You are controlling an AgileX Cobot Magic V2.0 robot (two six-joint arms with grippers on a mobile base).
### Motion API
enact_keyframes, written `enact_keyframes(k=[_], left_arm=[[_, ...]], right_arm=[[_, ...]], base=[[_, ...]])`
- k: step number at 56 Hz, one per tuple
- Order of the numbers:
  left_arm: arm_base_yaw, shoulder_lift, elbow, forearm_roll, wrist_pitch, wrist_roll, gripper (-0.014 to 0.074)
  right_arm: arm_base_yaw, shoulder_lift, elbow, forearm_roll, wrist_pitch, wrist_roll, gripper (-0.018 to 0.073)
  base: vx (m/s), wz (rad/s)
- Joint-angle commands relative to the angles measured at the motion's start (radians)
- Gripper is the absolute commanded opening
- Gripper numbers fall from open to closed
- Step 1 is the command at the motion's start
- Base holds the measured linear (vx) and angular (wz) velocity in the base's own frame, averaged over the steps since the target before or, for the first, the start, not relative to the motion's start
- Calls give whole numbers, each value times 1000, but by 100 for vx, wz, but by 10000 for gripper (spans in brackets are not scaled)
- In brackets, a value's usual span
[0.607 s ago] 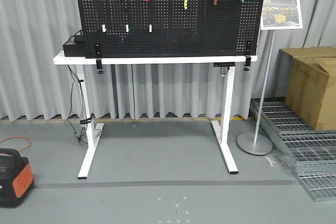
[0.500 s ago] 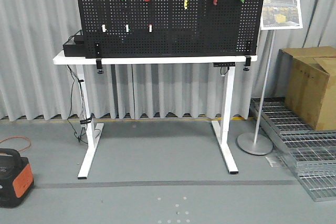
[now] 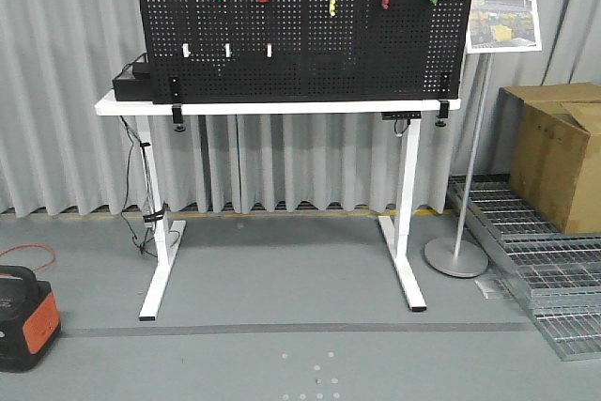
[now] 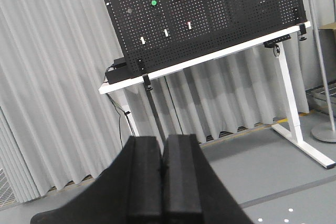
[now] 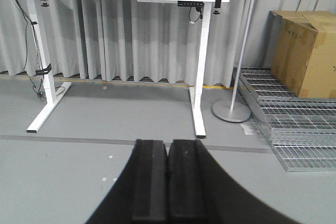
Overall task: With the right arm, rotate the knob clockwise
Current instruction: 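Drive the base forward toward the black pegboard until close to it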
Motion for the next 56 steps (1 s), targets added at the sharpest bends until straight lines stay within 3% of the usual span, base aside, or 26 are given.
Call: enact_keyframes(k=[1,56], left_arm=[[-8,-16,33,-5,-76,-4,-6],[-8,-16,33,-5,-76,-4,-6]], right_arm=[[-3,-15,8,-4,-82,0,-4],[-3,-15,8,-4,-82,0,-4]], base=[[0,1],[14,-3]])
